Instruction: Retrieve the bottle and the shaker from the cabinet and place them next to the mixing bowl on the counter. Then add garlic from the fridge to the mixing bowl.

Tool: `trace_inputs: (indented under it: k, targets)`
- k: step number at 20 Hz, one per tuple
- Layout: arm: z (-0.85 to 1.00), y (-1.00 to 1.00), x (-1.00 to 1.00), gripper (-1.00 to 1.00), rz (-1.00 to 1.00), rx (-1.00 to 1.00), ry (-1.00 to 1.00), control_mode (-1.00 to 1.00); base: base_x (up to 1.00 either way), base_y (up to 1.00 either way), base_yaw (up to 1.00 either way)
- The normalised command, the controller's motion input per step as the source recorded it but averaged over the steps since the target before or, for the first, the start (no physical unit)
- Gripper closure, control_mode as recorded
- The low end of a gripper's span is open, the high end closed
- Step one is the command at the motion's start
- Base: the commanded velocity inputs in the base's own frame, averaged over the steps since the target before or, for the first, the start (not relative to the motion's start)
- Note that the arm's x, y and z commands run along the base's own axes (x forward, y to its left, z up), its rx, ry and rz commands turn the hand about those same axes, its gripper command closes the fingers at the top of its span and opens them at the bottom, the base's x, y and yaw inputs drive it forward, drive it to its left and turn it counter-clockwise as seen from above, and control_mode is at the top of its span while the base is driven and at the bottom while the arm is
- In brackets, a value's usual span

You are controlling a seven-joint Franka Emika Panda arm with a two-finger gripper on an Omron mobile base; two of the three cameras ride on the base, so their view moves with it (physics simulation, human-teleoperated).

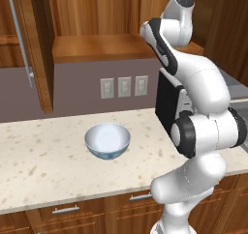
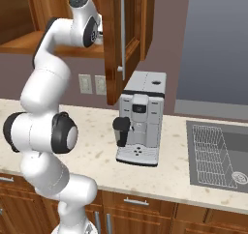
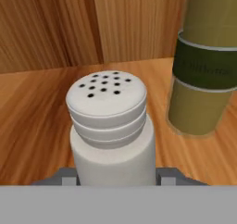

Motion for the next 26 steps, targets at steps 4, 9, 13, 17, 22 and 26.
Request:
trace_inputs:
  k: [4, 9, 13, 17, 22, 26]
  targets:
    - [-0.02, 0.00, -1.00, 1.00, 0.00, 0.07, 0.00, -1.00, 0.00, 0.00, 0.00]
    - [0.00, 0.00, -1.00, 1.00, 0.00, 0.02, 0.00, -1.00, 0.00, 0.00, 0.00]
    - [-0.02, 0.00, -1.00, 1.00, 0.00, 0.00, 0.00, -1.00, 0.00, 0.00, 0.00]
    - [-0.23, 0.08, -1.00, 1.00, 0.03, 0.00, 0.00, -1.00, 0.00, 0.00, 0.00]
    - [-0.77, 0.25, -0.96, 1.00, 0.05, -0.02, 0.03, -1.00, 0.00, 0.00, 0.00]
    - [-1.00, 0.32, -0.58, 1.00, 0.03, -0.10, 0.10, -1.00, 0.00, 0.00, 0.00]
